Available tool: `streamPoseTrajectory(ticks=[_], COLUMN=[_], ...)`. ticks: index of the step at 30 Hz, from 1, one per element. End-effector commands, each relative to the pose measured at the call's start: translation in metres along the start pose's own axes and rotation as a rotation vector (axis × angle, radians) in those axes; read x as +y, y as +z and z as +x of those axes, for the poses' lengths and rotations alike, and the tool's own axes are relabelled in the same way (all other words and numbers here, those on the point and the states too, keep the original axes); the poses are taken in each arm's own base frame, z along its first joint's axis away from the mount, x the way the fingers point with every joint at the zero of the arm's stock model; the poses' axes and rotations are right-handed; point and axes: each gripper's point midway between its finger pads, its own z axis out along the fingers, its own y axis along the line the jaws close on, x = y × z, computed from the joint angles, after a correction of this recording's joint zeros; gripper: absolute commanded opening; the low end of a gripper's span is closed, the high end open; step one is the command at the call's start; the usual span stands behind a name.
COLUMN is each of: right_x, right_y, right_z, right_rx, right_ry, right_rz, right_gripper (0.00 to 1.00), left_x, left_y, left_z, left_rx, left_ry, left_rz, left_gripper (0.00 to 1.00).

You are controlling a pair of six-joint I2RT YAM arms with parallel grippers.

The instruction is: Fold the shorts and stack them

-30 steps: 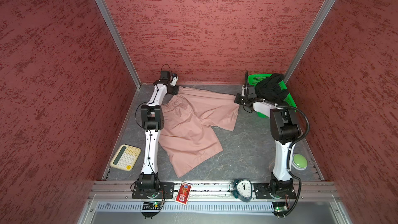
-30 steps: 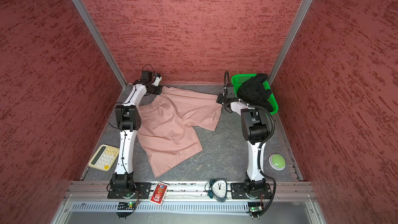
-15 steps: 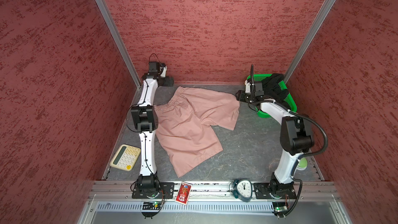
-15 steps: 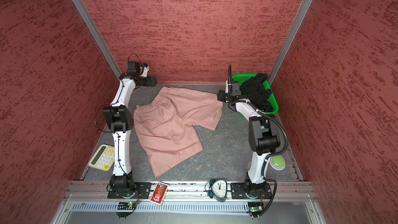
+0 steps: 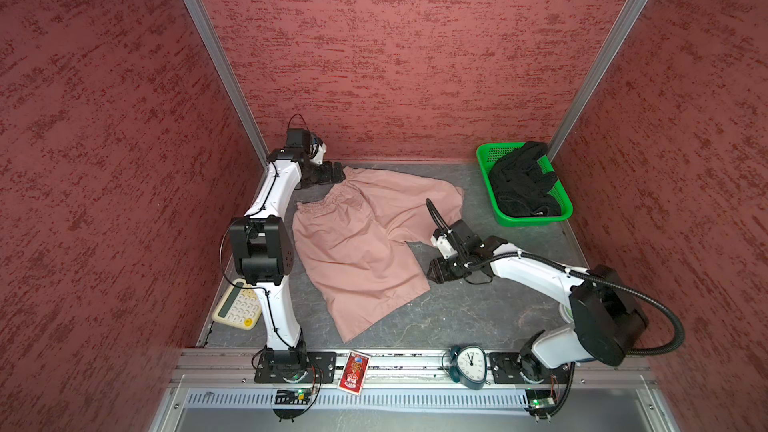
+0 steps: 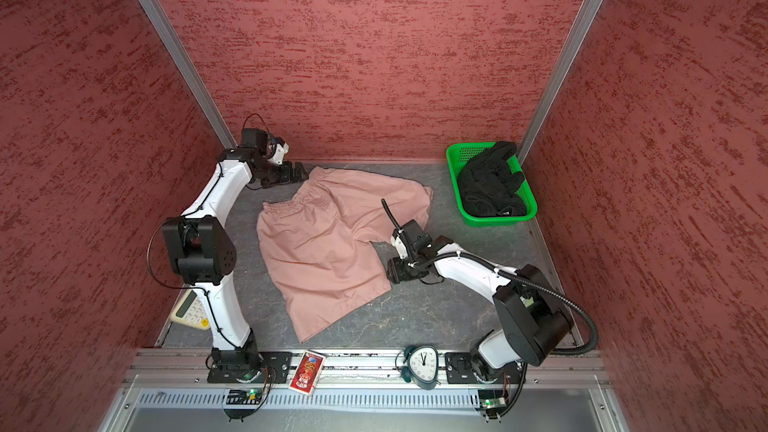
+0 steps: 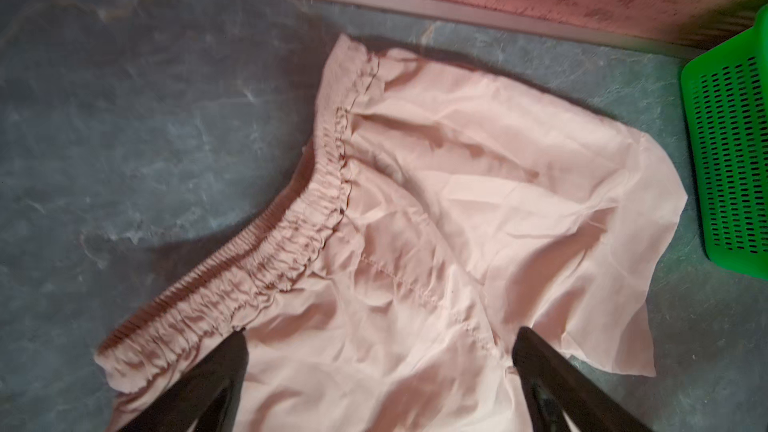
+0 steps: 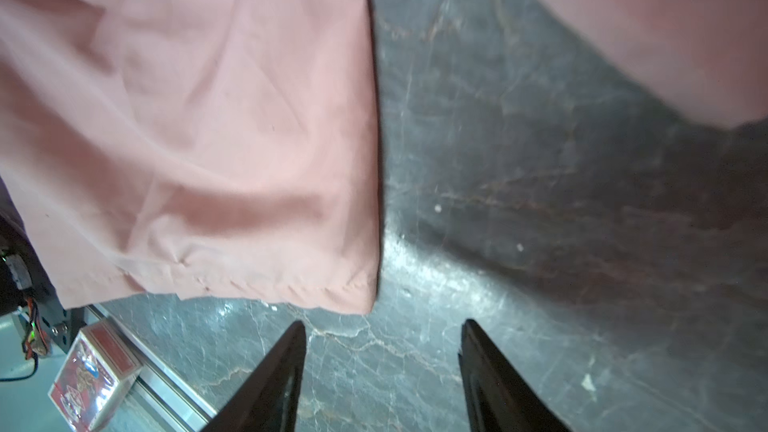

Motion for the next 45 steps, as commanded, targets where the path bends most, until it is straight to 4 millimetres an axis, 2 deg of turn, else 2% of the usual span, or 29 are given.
streamPoseTrajectory(ticks=[1,6,9,10,12,15,16,17,21,24,27,30,33,36,38,39,41,42,45], right_x=[0.022,0.024,0.017,0.008,-0.006,-0.019,-0.024,-0.030,-0.073,-0.103,-0.121,-0.136,-0.139,-0.124,-0.094,-0.074,-0.027,-0.003,0.049], right_y=[0.002,0.034,0.039,0.039,0.037,0.034,0.031,0.026,-0.004,-0.034,-0.054,-0.061,-0.058,-0.059,-0.059,-0.060,-0.053,-0.049,-0.043], right_z=[-0.002,0.015,0.016,0.018,0.020,0.017,0.015,0.013,0.013,0.007,-0.012,-0.044,-0.073,-0.088,-0.090,-0.086,-0.068,-0.056,-0.019], right_rx=[-0.041,0.047,0.059,0.070,0.090,0.084,0.084,0.082,0.086,0.052,-0.028,-0.120,-0.166,-0.184,-0.184,-0.181,-0.157,-0.144,-0.118], right_ry=[-0.001,-0.018,-0.008,0.001,0.014,0.043,0.055,0.066,0.169,0.237,0.269,0.280,0.265,0.220,0.105,0.012,-0.191,-0.255,-0.354], right_rz=[-0.075,-0.055,-0.006,0.047,0.133,0.188,0.207,0.233,0.359,0.421,0.454,0.448,0.414,0.340,0.254,0.267,0.264,0.224,0.102], right_gripper=[0.62,0.63,0.56,0.52,0.36,0.08,0.02,0.00,0.00,0.00,0.00,0.05,0.20,0.25,0.34,0.38,0.49,0.51,0.55], left_x=[-0.003,0.000,0.001,0.002,0.002,-0.001,-0.003,-0.004,-0.002,-0.015,-0.026,-0.028,-0.012,-0.002,0.008,0.015,0.027,0.032,0.040], left_y=[-0.026,-0.037,-0.043,-0.045,-0.048,-0.049,-0.050,-0.051,-0.056,-0.055,-0.048,-0.036,-0.025,-0.020,-0.021,-0.024,-0.031,-0.035,-0.040], left_z=[-0.006,0.005,0.010,0.012,0.014,0.019,0.020,0.023,0.031,0.040,0.056,0.073,0.096,0.120,0.135,0.142,0.149,0.152,0.152], left_rx=[-0.066,-0.069,-0.075,-0.071,-0.072,-0.078,-0.078,-0.073,-0.064,-0.051,-0.024,-0.012,0.016,0.039,0.031,0.020,-0.029,-0.054,-0.095], left_ry=[-0.025,-0.047,-0.056,-0.062,-0.075,-0.089,-0.092,-0.091,-0.114,-0.132,-0.102,-0.113,-0.151,-0.183,-0.204,-0.224,-0.286,-0.325,-0.376], left_rz=[0.025,0.029,0.030,0.027,0.027,0.053,0.062,0.066,0.040,0.082,0.049,0.050,-0.003,-0.029,-0.064,-0.096,-0.107,-0.094,-0.057], left_gripper=[0.99,0.99,0.99,0.99,0.99,0.99,0.99,0.99,0.99,1.00,0.99,0.99,0.99,0.99,0.99,0.99,0.99,0.99,0.99])
